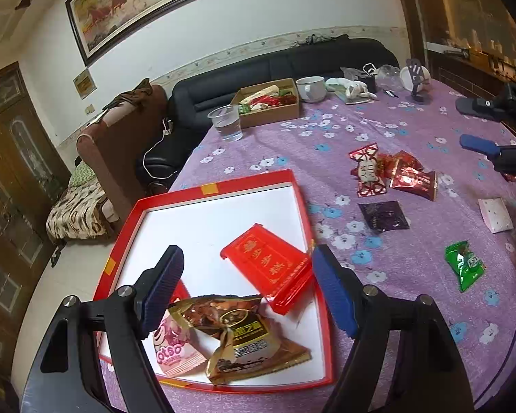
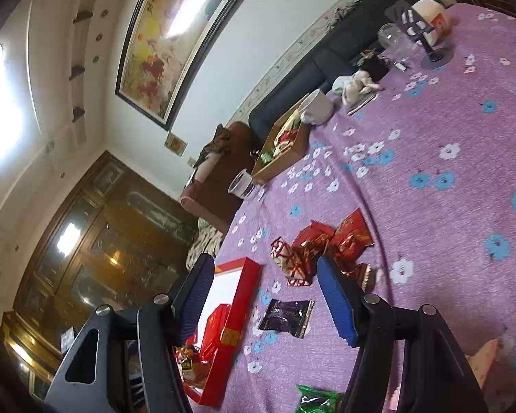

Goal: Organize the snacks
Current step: 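Grasp the white pink-edged packet with the right tool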

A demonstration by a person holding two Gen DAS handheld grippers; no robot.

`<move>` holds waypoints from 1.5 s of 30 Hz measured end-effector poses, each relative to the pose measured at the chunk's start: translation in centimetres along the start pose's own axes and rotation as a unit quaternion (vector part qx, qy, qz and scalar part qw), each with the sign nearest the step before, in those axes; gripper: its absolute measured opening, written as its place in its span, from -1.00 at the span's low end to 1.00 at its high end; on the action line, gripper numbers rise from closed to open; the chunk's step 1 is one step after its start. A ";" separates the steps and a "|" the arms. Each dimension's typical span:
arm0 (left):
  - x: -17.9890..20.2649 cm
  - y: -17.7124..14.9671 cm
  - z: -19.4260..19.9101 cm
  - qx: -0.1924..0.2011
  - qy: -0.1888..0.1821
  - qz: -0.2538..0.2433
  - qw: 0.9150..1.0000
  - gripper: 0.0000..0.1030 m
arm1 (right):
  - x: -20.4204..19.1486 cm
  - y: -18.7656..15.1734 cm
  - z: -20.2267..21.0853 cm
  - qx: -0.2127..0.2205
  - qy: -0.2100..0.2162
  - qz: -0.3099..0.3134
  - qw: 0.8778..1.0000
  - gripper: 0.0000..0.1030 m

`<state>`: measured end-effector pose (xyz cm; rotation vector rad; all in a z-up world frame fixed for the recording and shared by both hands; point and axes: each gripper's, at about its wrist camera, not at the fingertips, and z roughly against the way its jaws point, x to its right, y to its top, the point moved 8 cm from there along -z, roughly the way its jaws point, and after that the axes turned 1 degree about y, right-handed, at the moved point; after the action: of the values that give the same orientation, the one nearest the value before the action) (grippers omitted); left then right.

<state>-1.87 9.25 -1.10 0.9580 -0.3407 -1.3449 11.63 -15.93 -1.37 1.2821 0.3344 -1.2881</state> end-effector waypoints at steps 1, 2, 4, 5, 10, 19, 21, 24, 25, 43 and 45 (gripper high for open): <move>0.3 0.0 0.0 -0.001 0.000 -0.003 1.000 0.50 | 0.1 0.2 0.2 0.002 0.000 -0.001 1.000 0.26; 0.5 0.1 0.0 -0.001 0.000 -0.005 1.000 0.50 | 0.2 0.3 0.4 0.003 0.000 0.000 1.000 0.26; 1.0 0.2 0.0 -0.002 0.000 -0.010 1.000 0.50 | 0.4 0.5 0.9 0.007 -0.002 0.001 1.000 0.26; 1.2 0.2 0.1 -0.002 0.000 -0.012 1.000 0.50 | 0.4 0.5 1.0 0.008 -0.002 0.000 1.000 0.26; 3.4 0.2 0.0 -0.013 -0.026 -0.021 0.999 0.50 | 1.4 1.1 2.6 0.013 -0.022 0.008 1.000 0.26; 12.8 -0.2 -0.1 -0.045 -0.127 -0.081 0.988 0.50 | 6.9 3.3 10.3 0.060 -0.133 0.041 0.988 0.39; 14.7 -0.1 0.1 -0.048 -0.145 -0.094 0.984 0.50 | 8.6 3.1 11.4 0.047 -0.144 0.036 0.988 0.42; 17.0 -0.1 0.1 -0.061 -0.173 -0.100 0.978 0.50 | 10.2 1.9 11.7 0.005 -0.132 0.025 0.991 0.42; 17.5 -0.1 0.1 -0.064 -0.181 -0.101 0.976 0.50 | 10.2 1.4 11.5 -0.010 -0.127 0.027 0.991 0.42; 14.6 -1.4 -1.6 -0.103 -0.180 -0.073 0.975 0.50 | 6.0 -9.0 4.5 -0.262 -0.273 0.457 0.805 0.42; 15.1 -1.6 -1.4 -0.107 -0.190 -0.077 0.973 0.50 | 6.4 -9.0 4.1 -0.268 -0.279 0.476 0.790 0.53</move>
<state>1.77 -3.98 -7.68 0.5529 -0.4062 -1.6732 4.56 -20.49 -9.56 0.3875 -0.3460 -0.5487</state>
